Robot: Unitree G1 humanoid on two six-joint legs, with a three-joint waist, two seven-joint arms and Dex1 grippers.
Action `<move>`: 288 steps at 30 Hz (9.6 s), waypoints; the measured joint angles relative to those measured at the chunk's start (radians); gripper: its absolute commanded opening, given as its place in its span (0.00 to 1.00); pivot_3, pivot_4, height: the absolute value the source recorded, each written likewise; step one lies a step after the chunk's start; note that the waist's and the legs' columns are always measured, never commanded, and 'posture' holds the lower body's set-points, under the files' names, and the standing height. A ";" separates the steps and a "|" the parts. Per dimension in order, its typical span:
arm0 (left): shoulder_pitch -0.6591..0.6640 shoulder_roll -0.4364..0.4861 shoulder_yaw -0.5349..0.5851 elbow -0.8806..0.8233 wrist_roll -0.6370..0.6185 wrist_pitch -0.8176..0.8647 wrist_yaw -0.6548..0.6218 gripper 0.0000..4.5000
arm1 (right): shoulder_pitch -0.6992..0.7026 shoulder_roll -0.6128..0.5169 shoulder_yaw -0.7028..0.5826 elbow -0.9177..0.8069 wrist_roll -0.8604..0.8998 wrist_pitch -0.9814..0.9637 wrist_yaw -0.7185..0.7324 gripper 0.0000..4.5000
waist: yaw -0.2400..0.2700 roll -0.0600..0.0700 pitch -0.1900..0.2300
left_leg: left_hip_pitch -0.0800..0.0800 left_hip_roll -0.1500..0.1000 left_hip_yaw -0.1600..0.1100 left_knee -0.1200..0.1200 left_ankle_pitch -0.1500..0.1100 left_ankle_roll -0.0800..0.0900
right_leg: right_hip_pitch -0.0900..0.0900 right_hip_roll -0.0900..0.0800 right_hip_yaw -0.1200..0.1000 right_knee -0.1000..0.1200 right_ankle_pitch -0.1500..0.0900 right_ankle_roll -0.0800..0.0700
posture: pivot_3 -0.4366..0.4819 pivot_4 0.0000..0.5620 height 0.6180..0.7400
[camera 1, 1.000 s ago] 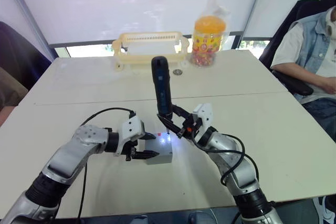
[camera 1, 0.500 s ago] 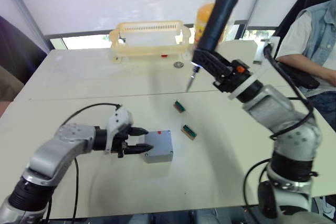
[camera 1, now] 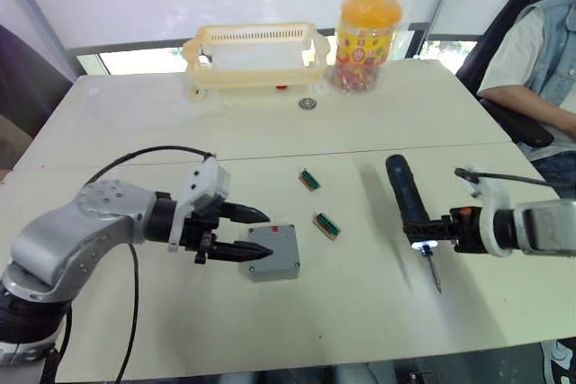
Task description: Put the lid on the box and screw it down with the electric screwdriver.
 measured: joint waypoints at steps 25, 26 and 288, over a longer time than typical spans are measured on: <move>0.237 -0.112 0.061 0.146 0.232 -0.144 0.311 0.64 | -0.154 0.051 0.114 -0.290 -0.750 -0.328 0.506 0.99 | -0.002 0.000 -0.001 | 0.005 0.003 0.010 0.010 0.001 0.000 | 0.002 0.007 0.012 0.003 0.011 0.003 | 0.48 0.27 1.00; 0.268 -0.117 0.066 0.134 0.235 -0.143 0.324 0.64 | -0.131 0.064 0.144 -0.343 -0.796 -0.359 0.557 0.99 | 0.001 0.000 -0.001 | 0.005 0.004 0.010 0.010 0.001 0.000 | 0.002 0.006 0.012 0.004 0.011 0.003 | 0.48 0.27 1.00; 0.220 0.044 0.074 0.017 0.109 -0.023 0.182 0.64 | -0.007 0.767 0.339 -0.200 -1.632 -0.862 1.186 0.01 | -0.029 -0.010 -0.006 | 0.027 0.003 0.011 0.008 0.007 -0.011 | 0.013 0.007 0.015 0.019 0.014 -0.003 | 0.48 0.27 1.00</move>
